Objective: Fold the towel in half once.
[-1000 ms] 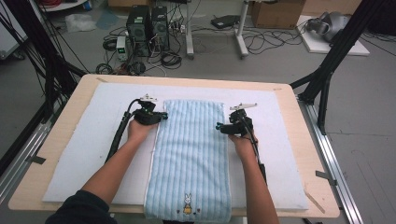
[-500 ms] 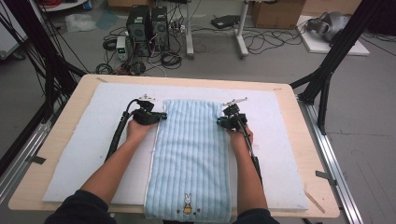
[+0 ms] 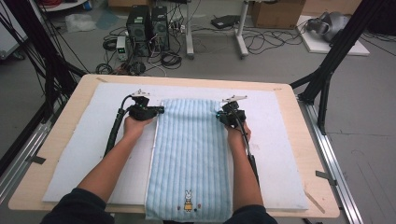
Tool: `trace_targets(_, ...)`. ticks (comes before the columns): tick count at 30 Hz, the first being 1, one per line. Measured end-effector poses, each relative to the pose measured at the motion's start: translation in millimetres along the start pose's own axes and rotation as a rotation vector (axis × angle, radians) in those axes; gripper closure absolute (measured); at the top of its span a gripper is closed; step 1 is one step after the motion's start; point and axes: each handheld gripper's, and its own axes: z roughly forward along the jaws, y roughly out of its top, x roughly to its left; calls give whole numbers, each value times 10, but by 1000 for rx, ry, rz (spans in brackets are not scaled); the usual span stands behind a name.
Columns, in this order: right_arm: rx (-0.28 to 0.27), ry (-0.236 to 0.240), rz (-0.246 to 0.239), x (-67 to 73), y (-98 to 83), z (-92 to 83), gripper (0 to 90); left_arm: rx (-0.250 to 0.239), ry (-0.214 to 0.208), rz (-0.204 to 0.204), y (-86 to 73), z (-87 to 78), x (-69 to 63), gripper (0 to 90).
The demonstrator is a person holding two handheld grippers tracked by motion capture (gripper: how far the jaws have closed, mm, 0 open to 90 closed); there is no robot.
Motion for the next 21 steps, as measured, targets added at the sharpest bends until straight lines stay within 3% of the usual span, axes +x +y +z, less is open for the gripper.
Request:
trace_targets(3,-26,33,-1,3,-21,-94,849,10,-18,24,8,-65,-45,863)
trace_targets(5,-38,56,8,-4,-57,-163,849,-13,-25,23,-1,-122,-73,863)
trace_targets(12,-56,118,9,54,-217,-385,847,-22,-63,61,-111,-324,-238,862)
trace_targets(17,-56,148,19,115,-372,-540,839,-30,-83,84,-219,-471,-334,862)
trace_targets(21,-78,158,-2,200,-459,-673,840,-41,-102,104,-294,-593,-419,861)
